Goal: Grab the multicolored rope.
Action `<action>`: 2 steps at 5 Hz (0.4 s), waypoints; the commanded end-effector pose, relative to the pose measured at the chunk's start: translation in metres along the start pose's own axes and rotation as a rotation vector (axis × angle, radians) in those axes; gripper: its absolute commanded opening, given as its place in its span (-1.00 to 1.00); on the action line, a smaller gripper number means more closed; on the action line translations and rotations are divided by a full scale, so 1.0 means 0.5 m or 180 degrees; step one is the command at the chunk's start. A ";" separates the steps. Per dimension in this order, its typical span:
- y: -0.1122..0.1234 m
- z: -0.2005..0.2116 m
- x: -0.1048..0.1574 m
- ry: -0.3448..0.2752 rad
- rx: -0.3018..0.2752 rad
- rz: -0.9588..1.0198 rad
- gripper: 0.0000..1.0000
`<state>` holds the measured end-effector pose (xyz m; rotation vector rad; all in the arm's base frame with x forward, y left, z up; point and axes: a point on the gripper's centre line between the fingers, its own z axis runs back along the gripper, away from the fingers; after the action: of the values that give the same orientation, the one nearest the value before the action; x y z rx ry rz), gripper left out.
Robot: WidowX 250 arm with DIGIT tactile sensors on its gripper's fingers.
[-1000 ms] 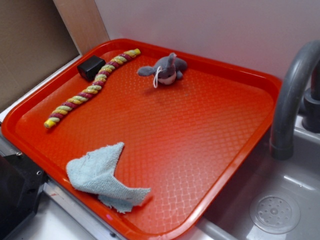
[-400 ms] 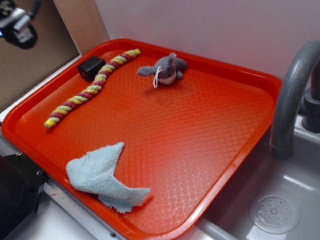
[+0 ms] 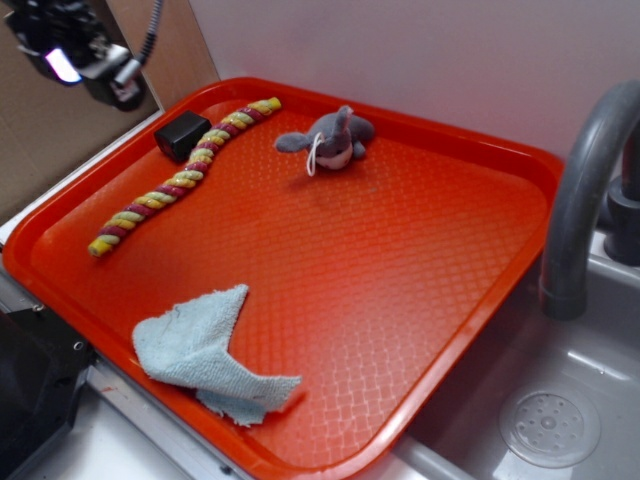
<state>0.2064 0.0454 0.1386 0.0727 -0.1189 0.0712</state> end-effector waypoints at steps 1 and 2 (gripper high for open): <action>0.048 -0.072 0.031 0.0113 0.0045 0.0087 1.00; 0.050 -0.133 0.027 0.0343 -0.0014 -0.0006 1.00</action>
<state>0.2251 0.0693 0.0682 0.0603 0.0188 0.0616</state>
